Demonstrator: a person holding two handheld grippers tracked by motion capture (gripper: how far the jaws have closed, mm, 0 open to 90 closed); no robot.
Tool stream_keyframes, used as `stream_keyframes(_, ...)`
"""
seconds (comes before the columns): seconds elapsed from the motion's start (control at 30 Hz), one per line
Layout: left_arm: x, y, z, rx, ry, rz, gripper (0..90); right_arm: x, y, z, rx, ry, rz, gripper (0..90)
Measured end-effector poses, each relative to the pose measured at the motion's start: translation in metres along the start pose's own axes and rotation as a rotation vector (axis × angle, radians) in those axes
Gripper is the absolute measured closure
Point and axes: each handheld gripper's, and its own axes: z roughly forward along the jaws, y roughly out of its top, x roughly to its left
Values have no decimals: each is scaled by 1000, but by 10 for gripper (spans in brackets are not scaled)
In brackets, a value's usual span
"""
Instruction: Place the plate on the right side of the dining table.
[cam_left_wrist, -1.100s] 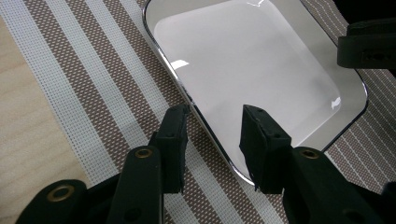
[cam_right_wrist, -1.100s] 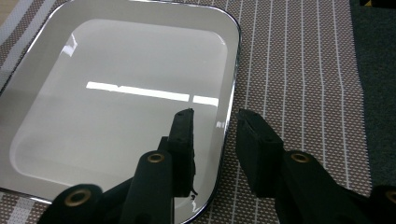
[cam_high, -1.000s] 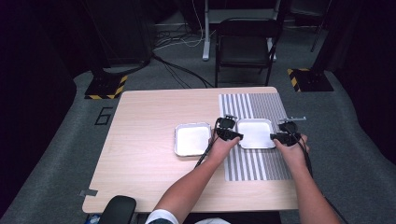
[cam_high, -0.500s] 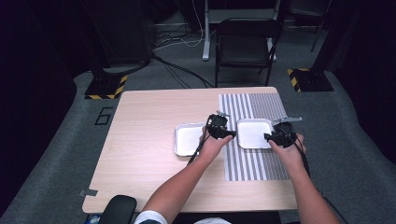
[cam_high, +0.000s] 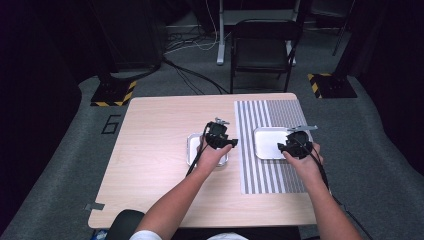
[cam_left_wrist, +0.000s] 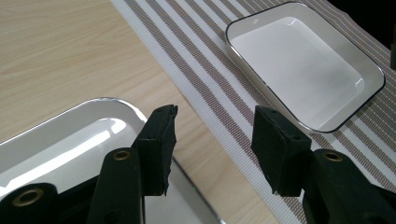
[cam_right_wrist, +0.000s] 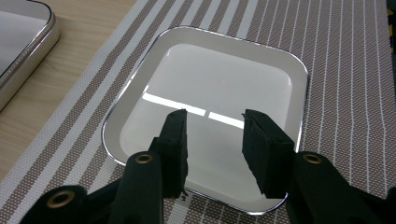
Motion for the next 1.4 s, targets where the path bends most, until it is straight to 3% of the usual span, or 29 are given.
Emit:
stream_keyframes(0.33, 29, -11, -38, -38, 39, 3, 480, 19, -6, -4, 14, -10, -43, 599)
stream_keyframes(0.43, 39, -17, -47, -44, 53, 5, 478, 25, -7, -9, 2, 7, -49, 599)
stream_keyframes(0.63, 55, -28, -60, -60, 75, -42, 477, 42, -6, -16, -28, 41, -79, 599)
stream_keyframes(0.73, 60, -32, -67, -51, 100, -35, 476, 52, -6, -18, -38, 54, -101, 599)
stream_keyframes(1.17, 90, -59, -95, -64, 164, -83, 478, 76, -11, -11, -37, 112, -126, 595)
stream_keyframes(1.4, 105, -76, -103, -67, 173, -117, 480, 91, -16, -5, -36, 159, -172, 585)
